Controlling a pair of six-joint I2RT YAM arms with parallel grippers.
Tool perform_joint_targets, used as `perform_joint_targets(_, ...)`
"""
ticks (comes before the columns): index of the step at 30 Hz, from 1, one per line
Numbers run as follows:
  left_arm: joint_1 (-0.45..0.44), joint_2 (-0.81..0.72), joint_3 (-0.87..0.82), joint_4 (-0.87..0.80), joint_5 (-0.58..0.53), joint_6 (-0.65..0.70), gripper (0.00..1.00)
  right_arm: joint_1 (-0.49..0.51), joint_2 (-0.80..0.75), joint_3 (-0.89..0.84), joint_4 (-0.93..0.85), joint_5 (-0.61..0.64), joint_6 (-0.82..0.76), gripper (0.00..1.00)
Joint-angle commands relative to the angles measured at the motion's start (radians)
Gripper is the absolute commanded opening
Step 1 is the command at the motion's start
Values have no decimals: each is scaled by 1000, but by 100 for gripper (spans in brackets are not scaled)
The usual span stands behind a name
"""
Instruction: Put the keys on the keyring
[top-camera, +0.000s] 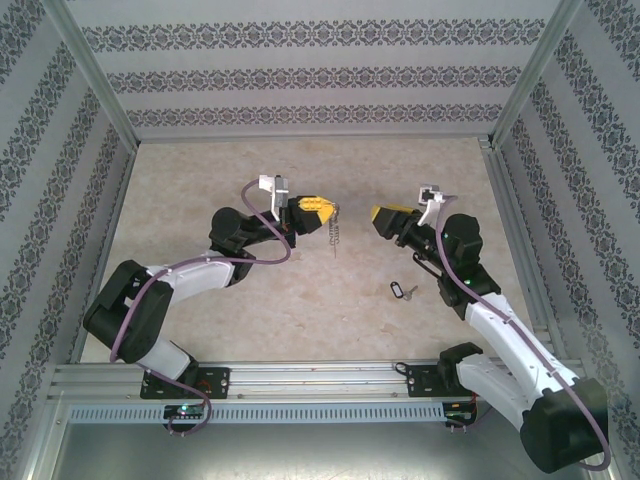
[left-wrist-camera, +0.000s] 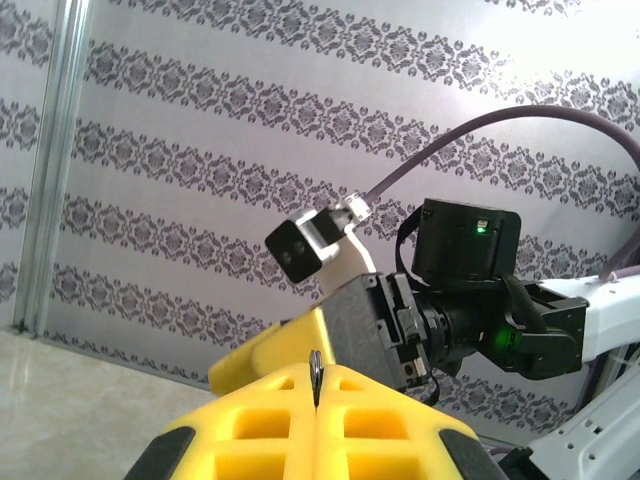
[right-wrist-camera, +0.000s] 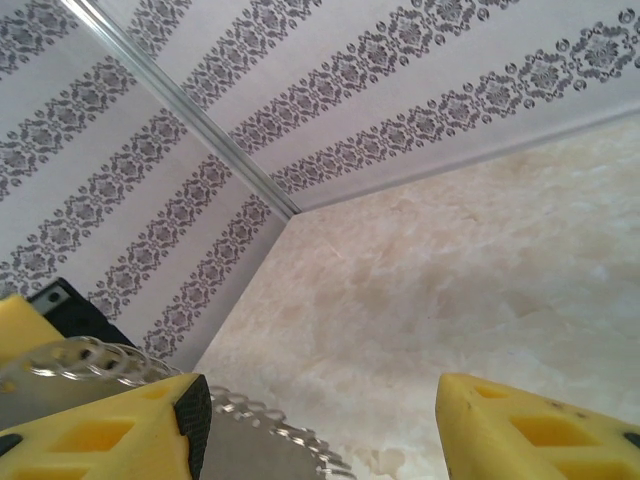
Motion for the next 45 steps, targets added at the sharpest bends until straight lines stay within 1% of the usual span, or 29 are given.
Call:
perform_joint_targets(1, -11, 6, 41, 92, 32, 123, 0, -10, 10, -15, 4, 17, 12, 62)
perform_joint_targets(6, -11, 16, 46, 93, 41, 182, 0, -11, 39, -9, 14, 3, 17, 62)
perform_joint_targets(18, -11, 4, 33, 91, 59, 258, 0, -12, 83, 6, 41, -33, 21, 62)
perform_joint_targets(26, -11, -5, 20, 90, 54, 275, 0, -12, 66, 19, 37, -71, 19, 62)
perform_joint_targets(30, -9, -17, 5, 89, 36, 253, 0, -11, 54, 37, 29, -113, 9, 62)
perform_joint_targets(35, -2, -32, -13, 62, 31, 176, 0, -9, 41, 74, 21, -169, -20, 62)
perform_joint_targets(38, 5, -69, -20, -59, 47, 165, 0, -7, 28, 82, 1, -176, -39, 62)
perform_joint_targets(41, 6, -134, -9, -296, 52, 222, 0, -8, 17, 83, -7, -190, -51, 62)
perform_joint_targets(45, 6, -216, 98, -784, 73, 344, 0, -10, 8, 80, -10, -228, -67, 62)
